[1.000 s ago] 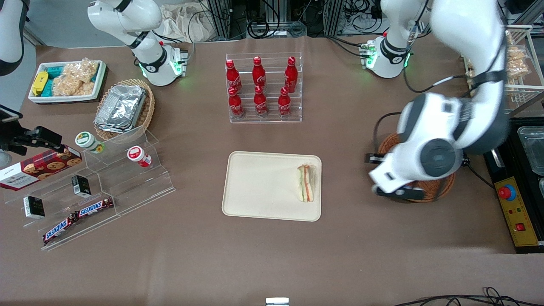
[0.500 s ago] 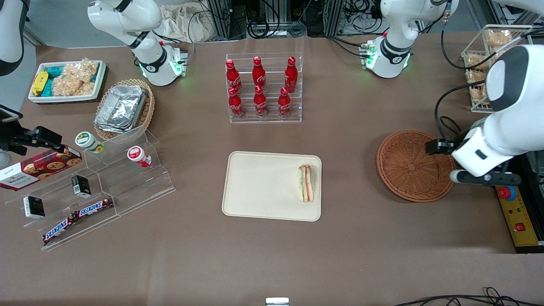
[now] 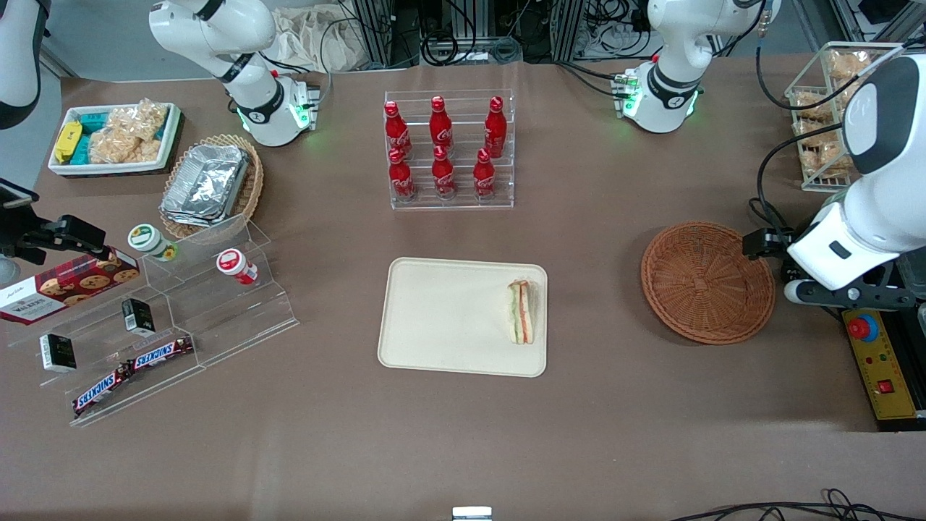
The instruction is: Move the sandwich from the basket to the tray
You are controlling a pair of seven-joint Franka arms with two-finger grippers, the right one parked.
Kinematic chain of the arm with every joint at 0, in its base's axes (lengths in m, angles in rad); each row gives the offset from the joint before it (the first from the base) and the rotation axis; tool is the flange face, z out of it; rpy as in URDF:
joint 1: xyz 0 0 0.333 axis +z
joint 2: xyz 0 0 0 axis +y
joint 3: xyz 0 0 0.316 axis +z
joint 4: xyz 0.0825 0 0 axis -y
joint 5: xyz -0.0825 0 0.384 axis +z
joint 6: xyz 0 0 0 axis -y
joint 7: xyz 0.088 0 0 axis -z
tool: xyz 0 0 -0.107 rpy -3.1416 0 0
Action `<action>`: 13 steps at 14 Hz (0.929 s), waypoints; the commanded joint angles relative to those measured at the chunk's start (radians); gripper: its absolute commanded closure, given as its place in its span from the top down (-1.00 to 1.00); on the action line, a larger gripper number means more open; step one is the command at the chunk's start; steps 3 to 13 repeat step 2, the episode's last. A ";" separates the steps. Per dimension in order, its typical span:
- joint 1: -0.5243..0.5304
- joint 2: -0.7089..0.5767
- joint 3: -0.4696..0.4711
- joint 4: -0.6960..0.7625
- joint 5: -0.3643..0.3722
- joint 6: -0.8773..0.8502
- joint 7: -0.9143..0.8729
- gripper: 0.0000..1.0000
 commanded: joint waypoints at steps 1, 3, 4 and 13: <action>0.017 -0.003 -0.010 0.019 0.013 -0.028 0.008 0.98; 0.017 -0.003 -0.010 0.019 0.013 -0.027 0.014 0.98; 0.017 -0.003 -0.010 0.019 0.013 -0.027 0.014 0.98; 0.017 -0.003 -0.010 0.019 0.013 -0.027 0.014 0.98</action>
